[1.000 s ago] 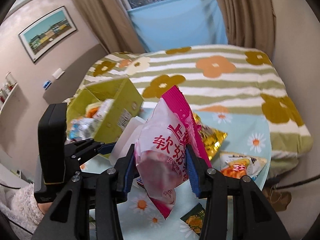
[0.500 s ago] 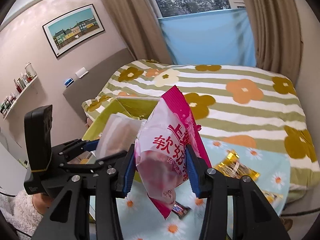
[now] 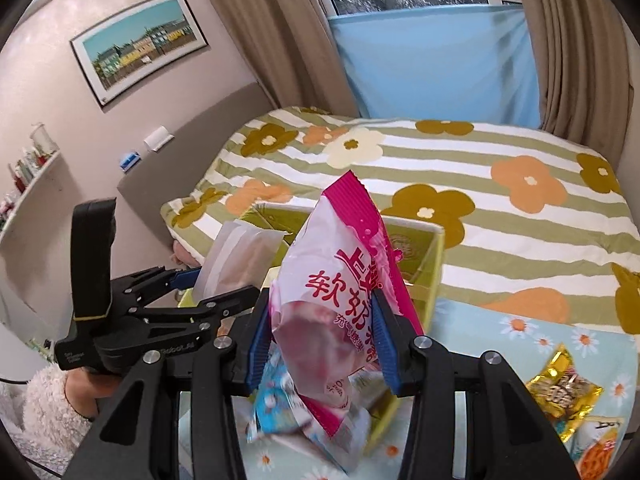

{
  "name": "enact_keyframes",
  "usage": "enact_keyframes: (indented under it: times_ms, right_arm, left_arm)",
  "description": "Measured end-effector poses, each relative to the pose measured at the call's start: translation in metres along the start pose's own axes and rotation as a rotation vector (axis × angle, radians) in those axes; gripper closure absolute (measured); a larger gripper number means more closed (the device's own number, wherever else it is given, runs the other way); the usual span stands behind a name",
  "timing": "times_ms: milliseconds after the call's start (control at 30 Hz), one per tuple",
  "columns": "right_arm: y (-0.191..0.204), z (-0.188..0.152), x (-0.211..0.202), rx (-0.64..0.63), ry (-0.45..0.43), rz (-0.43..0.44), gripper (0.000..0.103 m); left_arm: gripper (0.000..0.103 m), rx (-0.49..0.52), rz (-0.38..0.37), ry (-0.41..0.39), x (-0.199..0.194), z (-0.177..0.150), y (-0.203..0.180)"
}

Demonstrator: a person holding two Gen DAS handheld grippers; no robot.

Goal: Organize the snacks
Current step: 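Carry the pastry and pink bag over the yellow box and open both tools, then move both tools back over the remaining snacks on the table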

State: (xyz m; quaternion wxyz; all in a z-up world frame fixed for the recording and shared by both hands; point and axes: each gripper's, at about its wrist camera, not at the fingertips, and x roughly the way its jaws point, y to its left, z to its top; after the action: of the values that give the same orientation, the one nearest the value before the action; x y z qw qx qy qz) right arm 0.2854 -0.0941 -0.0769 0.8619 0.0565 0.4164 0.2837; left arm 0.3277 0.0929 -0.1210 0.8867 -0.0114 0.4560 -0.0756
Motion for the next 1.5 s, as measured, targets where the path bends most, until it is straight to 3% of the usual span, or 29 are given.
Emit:
enact_keyframes:
  times_ms: [233, 300, 333, 467, 633, 867, 933, 1000, 1033, 1500]
  right_arm:
    - [0.009, -0.001, 0.032, 0.076, 0.039, -0.059, 0.06]
    - [0.009, -0.003, 0.036, 0.089, 0.053, -0.079, 0.06]
    - [0.008, -0.003, 0.038, 0.093, 0.06, -0.089, 0.06]
    - [0.004, -0.006, 0.043, 0.112, 0.084, -0.117, 0.06]
    - [0.001, -0.009, 0.048, 0.098, 0.117, -0.141, 0.06]
    - [-0.001, -0.002, 0.055, 0.086, 0.124, -0.154, 0.057]
    - [-0.001, -0.002, 0.055, 0.084, 0.108, -0.17, 0.043]
    - [-0.001, -0.002, 0.051, 0.077, 0.073, -0.204, 0.011]
    - [-0.001, -0.002, 0.049, 0.077, 0.062, -0.211, 0.009]
    - [0.013, -0.024, 0.005, 0.105, -0.003, -0.233, 0.009]
  left_arm:
    - [0.04, 0.046, -0.051, 0.107, 0.05, 0.007, 0.025]
    - [0.021, 0.058, -0.075, 0.115, 0.054, 0.007, 0.026]
    - [0.001, 0.068, -0.073, 0.11, 0.053, 0.007, 0.026]
    - [0.0, 0.103, -0.06, 0.106, 0.045, 0.002, 0.024]
    - [0.0, 0.073, -0.021, 0.12, 0.04, -0.007, 0.036]
    - [0.0, 0.064, 0.011, 0.075, 0.019, -0.01, 0.041]
    - [0.001, 0.058, 0.015, 0.071, 0.016, -0.011, 0.042]
    - [0.001, 0.046, 0.011, 0.067, 0.011, -0.013, 0.044]
    - [0.001, 0.043, 0.011, 0.065, 0.009, -0.014, 0.044]
    - [0.001, 0.037, -0.04, 0.032, -0.022, -0.034, 0.042]
